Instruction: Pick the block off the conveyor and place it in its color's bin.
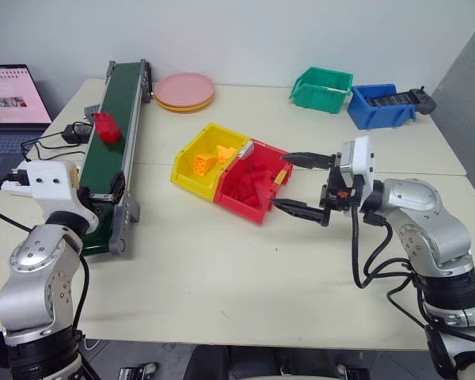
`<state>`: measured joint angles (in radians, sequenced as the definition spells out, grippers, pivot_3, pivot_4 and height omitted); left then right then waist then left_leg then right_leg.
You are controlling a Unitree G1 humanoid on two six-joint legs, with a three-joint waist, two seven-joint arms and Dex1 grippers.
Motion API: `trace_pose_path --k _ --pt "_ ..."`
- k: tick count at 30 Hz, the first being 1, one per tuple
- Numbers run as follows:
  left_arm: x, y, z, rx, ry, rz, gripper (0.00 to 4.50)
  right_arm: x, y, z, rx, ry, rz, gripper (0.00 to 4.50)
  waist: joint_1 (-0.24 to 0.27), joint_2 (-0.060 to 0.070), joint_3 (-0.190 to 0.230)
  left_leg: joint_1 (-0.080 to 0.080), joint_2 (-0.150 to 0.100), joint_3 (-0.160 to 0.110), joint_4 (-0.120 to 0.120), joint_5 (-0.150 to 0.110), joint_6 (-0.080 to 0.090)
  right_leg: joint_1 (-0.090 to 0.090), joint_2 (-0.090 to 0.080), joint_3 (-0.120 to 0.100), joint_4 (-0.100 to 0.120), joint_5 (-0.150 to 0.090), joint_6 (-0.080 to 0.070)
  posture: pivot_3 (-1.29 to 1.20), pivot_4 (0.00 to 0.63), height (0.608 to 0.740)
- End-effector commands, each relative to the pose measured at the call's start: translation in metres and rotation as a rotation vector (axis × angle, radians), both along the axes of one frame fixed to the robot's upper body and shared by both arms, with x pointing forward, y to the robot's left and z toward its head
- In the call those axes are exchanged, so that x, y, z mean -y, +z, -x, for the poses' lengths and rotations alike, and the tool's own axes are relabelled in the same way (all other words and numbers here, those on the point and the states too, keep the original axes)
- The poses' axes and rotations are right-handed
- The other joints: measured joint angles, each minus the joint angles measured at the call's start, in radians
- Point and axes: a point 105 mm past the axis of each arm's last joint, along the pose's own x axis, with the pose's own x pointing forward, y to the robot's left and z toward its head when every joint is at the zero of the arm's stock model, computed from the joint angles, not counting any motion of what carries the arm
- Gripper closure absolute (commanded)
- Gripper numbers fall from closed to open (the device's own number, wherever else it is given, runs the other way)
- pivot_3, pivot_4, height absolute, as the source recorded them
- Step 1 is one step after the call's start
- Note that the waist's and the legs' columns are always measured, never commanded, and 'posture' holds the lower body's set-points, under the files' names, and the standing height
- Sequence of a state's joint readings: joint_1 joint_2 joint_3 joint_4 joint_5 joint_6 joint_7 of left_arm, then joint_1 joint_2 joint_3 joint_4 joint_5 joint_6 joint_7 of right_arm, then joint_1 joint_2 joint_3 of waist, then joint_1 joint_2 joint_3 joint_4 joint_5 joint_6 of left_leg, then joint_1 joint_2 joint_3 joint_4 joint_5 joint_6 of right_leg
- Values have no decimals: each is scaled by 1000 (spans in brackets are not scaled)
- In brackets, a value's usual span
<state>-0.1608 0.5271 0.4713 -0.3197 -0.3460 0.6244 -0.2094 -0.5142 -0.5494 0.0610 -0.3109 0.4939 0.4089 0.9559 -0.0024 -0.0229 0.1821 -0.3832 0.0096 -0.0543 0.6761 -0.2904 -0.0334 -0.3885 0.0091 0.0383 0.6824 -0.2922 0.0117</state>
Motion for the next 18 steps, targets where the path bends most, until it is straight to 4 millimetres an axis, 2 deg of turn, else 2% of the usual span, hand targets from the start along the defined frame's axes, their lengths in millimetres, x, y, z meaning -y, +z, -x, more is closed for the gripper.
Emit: trace_pose_path --k 1,13,18 --pt "-17 10 0 -4 55 2 51 3 6 5 32 -2 7 0 0 0 0 0 0 0 0 0 0 0 0 0 0 0 0 0 150 740" --pt "-33 3 -11 -98 57 67 51 5 2 6 26 -4 37 0 0 0 0 0 0 0 0 0 0 0 0 0 0 0 0 0 150 740" --pt "-32 0 -16 -110 50 65 51 5 1 6 25 -7 44 0 0 0 0 0 0 0 0 0 0 0 0 0 0 0 0 0 150 740"
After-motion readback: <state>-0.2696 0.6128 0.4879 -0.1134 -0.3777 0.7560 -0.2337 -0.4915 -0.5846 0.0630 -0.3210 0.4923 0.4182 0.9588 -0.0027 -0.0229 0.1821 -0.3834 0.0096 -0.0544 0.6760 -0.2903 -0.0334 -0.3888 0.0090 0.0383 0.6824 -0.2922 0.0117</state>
